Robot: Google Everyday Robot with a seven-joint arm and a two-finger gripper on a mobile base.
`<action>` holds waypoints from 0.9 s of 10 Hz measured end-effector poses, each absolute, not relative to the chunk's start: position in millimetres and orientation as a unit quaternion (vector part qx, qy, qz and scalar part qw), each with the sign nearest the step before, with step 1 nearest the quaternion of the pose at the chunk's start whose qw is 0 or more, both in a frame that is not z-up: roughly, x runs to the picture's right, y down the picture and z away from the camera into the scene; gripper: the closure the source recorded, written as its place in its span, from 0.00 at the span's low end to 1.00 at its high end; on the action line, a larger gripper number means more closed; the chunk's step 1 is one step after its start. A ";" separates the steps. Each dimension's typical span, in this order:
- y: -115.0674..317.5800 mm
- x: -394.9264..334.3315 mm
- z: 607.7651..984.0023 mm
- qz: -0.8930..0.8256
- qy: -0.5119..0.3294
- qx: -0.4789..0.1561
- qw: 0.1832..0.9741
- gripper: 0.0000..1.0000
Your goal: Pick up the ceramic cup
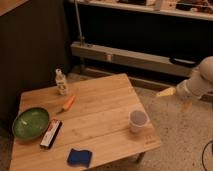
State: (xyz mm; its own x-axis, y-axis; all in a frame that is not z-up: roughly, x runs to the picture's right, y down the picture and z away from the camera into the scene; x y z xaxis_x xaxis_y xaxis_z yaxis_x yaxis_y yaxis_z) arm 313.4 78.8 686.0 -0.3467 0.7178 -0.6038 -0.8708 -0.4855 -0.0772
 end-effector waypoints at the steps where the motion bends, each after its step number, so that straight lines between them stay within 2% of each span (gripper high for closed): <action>1: 90.0 304.5 680.5 0.805 0.119 -0.305 0.495 0.20; 7: 129.2 260.3 714.7 0.776 0.147 -0.292 0.540 0.20; 9: 139.7 249.4 715.1 0.769 0.150 -0.287 0.551 0.20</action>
